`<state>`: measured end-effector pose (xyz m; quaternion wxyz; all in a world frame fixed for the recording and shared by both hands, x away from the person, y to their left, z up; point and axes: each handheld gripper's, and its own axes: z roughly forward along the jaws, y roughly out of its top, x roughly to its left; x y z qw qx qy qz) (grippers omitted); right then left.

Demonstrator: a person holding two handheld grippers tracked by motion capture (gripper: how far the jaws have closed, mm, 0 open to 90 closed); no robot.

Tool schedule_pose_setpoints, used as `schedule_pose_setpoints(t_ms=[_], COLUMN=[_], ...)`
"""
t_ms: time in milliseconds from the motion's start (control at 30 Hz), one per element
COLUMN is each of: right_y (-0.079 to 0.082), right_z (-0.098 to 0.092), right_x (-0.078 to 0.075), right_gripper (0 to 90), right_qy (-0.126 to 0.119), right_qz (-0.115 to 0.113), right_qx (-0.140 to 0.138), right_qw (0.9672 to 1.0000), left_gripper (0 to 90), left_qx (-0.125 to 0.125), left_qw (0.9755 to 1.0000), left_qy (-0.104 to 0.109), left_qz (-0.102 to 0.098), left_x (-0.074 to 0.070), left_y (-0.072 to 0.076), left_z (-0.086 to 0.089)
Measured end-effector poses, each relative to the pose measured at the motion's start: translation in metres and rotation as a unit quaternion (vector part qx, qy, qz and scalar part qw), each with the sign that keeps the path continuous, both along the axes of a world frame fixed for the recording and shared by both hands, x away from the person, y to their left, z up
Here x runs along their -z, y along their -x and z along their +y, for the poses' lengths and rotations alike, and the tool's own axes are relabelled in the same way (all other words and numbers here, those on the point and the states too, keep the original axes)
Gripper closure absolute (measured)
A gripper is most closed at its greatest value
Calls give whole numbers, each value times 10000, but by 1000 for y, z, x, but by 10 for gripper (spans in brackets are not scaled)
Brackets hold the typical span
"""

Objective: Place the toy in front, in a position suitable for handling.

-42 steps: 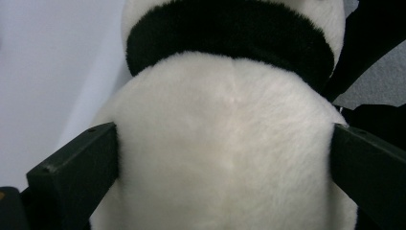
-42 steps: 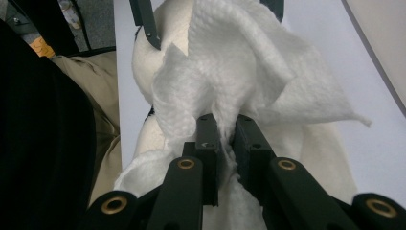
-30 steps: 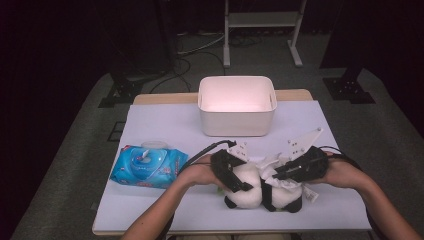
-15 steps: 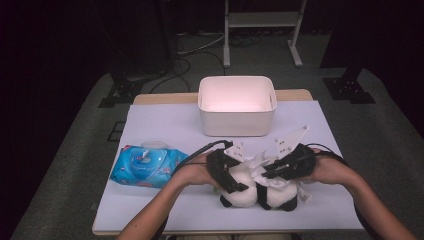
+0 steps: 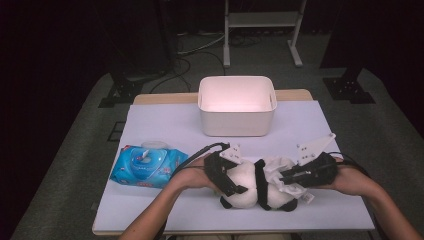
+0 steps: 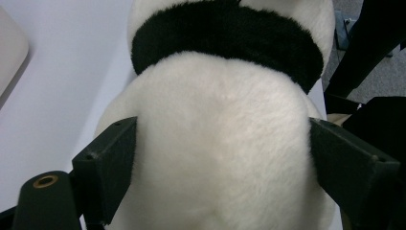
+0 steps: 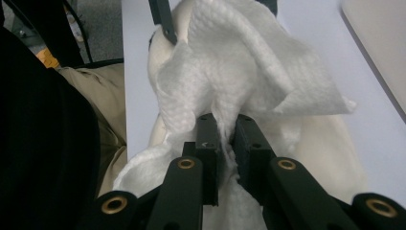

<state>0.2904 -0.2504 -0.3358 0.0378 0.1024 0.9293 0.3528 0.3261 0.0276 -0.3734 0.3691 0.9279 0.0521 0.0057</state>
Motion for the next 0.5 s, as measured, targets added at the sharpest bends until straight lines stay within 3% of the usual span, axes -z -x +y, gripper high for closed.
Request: schedule_pose_setpoints(t_ms=[267, 500], right_y=[6, 6], right_z=[-21, -13], right_x=[4, 2], right_gripper=[806, 806], right_qy=[34, 31], right_qz=[24, -57], right_qx=[206, 158], right_qw=[9998, 9999], left_gripper=[115, 118], left_qx=[-53, -113], left_qw=[10000, 9998], left_qy=[-7, -182], left_qz=[58, 13], left_x=[0, -2], left_y=[2, 3], left_z=[-2, -6])
